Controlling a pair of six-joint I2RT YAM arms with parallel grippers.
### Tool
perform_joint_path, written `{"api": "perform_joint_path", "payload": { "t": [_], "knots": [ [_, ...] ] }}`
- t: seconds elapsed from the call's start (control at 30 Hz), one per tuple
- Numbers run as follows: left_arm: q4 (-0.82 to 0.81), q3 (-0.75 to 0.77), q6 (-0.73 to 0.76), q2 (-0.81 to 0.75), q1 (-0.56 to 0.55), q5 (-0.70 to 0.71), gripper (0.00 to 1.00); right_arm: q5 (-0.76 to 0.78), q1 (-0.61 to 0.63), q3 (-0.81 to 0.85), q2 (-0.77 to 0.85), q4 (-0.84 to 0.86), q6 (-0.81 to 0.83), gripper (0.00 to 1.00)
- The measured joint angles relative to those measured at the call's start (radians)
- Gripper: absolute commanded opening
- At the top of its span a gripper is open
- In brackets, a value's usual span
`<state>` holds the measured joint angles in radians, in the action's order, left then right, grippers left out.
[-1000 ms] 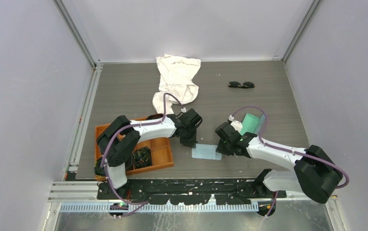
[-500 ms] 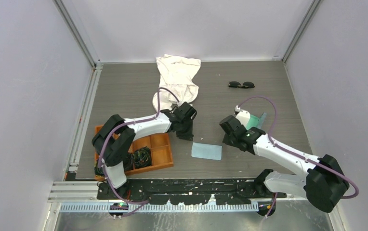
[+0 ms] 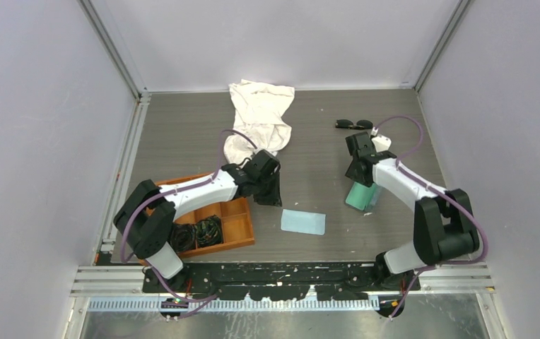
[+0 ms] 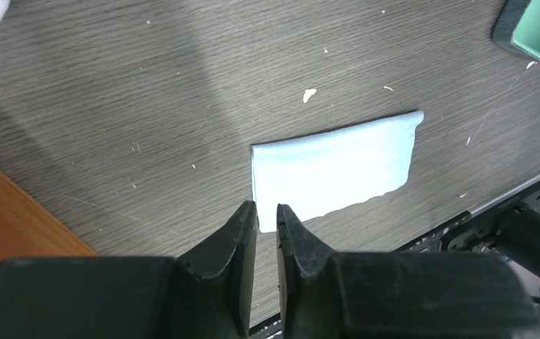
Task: Organize the sunglasses
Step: Adjust the sunglasses case at the center of the board.
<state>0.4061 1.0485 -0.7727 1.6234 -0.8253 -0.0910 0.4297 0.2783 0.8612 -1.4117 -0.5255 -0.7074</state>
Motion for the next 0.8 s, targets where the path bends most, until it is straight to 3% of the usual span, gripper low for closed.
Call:
{"api": "perform_joint_path", "payload": {
  "t": [0.17, 0.4, 0.53, 0.7, 0.8],
  "knots": [
    [0.002, -0.006, 0.000, -0.016, 0.000, 0.000, 0.22, -0.018, -0.048, 0.046, -0.130, 0.048, 0.032, 0.48],
    [0.011, -0.006, 0.011, -0.022, 0.000, 0.000, 0.22, -0.082, -0.064, 0.046, -0.196, 0.125, 0.089, 0.25],
    [0.017, -0.006, 0.022, -0.026, 0.000, 0.001, 0.22, -0.134, -0.061, 0.046, -0.197, 0.146, 0.143, 0.05],
    [0.019, -0.006, 0.022, -0.029, 0.000, 0.003, 0.21, -0.130, 0.010, 0.052, -0.209, 0.154, 0.217, 0.01],
    [0.017, -0.015, 0.021, -0.034, 0.000, 0.005, 0.21, -0.099, 0.140, 0.059, -0.219, 0.161, 0.269, 0.01]
  ]
}}
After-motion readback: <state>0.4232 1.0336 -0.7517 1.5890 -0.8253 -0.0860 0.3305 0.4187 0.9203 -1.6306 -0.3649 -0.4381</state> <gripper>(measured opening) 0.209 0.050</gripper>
